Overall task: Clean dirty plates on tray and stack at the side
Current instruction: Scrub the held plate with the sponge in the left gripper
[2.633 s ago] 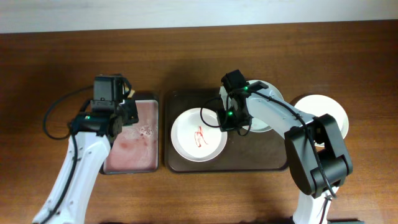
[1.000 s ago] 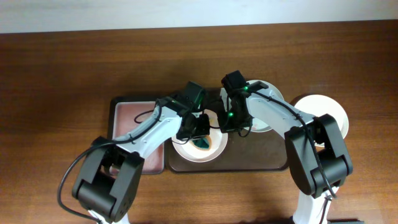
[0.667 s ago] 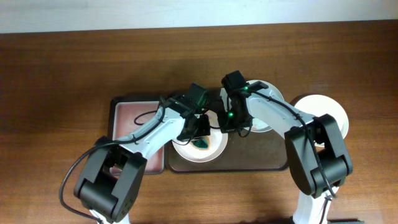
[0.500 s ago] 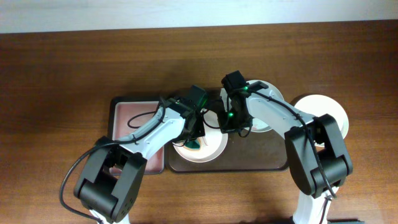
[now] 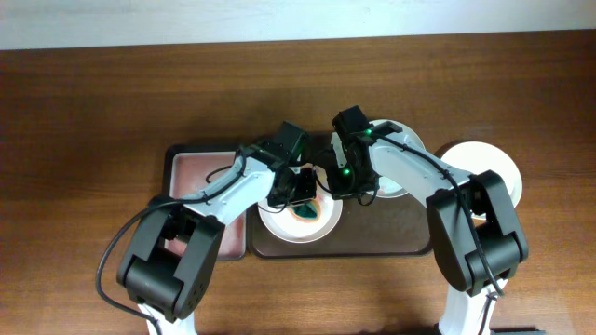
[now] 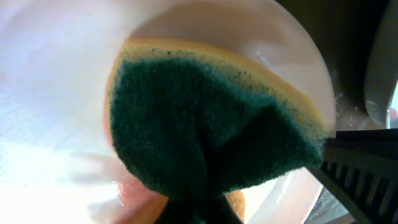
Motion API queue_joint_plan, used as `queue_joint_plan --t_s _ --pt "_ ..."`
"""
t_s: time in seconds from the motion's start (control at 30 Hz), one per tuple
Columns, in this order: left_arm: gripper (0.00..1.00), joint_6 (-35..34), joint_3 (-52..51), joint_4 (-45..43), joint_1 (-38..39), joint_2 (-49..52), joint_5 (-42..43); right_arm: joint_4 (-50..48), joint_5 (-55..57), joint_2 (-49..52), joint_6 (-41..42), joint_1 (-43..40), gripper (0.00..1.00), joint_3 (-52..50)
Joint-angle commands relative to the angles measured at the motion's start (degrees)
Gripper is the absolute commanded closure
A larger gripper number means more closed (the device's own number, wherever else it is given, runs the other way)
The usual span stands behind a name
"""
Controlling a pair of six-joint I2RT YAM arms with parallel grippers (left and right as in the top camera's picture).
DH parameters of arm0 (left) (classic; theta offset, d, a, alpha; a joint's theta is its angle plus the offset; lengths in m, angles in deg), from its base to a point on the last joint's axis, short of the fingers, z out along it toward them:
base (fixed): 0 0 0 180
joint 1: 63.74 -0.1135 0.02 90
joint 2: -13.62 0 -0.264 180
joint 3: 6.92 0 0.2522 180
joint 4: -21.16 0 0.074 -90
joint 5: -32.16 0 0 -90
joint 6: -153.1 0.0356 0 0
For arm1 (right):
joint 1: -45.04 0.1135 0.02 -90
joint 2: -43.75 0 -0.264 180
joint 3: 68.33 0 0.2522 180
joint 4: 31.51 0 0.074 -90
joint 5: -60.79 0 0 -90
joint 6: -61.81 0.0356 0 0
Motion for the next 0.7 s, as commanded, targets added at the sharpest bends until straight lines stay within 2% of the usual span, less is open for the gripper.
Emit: queue_joint_plan --t_s 0.0,0.1,0.17,0.27,0.33,0.37,0.4,0.43,0.47,0.53,0.57,0.63,0.67 --pt "1.0 1.01 -0.31 3.98 0.24 2.43 -1.46 0.22 0.92 -0.11 -0.42 0.37 0.96 -0.59" --pt "1.0 -2.69 -0.31 9.46 -1.53 0.44 -10.16 0.22 0.92 -0.11 -0.42 0.37 0.96 -0.59" --pt "1.0 -2.67 -0.28 9.46 -3.37 -1.79 -11.1 0.39 0.92 -0.11 -0.39 0.37 0.96 -0.59" --pt "1.0 -1.31 -0.28 6.23 -4.55 -5.16 -10.64 1.14 0.87 -0.11 10.56 0.33 0.96 -0.59" --pt "1.0 -0.68 -0.28 5.33 -4.5 -6.01 -6.99 1.03 -2.1 -0.11 19.26 0.39 0.96 -0.59" --pt "1.0 -0.7 -0.31 5.4 -4.5 -6.01 -5.22 1.01 -3.41 -0.11 20.41 0.39 0.96 -0.59" --pt "1.0 -0.7 -0.31 5.4 -4.5 -5.99 -3.89 0.87 -4.68 -0.11 20.37 0.39 0.89 -0.57" --pt "1.0 -0.98 -0.31 5.38 -4.44 -6.01 -2.84 0.76 -5.33 -0.11 20.37 0.39 0.71 -0.57" --pt "1.0 -3.58 -0.31 5.35 -4.11 -5.99 -1.49 0.57 -5.07 -0.11 20.31 0.37 0.59 -0.57" --pt "1.0 -6.1 -0.31 5.31 -3.74 -5.99 -1.49 -0.35 -1.86 -0.11 20.33 0.22 0.56 -0.57" --pt "1.0 -6.97 -0.35 5.38 -3.5 -5.99 -1.51 -1.36 -0.68 -0.11 20.35 0.22 0.57 -0.57" --pt "1.0 -8.11 -0.37 5.31 -2.93 -5.97 -1.53 -3.91 -0.17 -0.11 20.37 0.22 0.66 -0.57" --pt "1.0 -8.94 -0.44 5.01 -2.32 -5.97 -1.57 -4.57 -0.24 -0.11 20.44 0.24 0.95 -0.57"
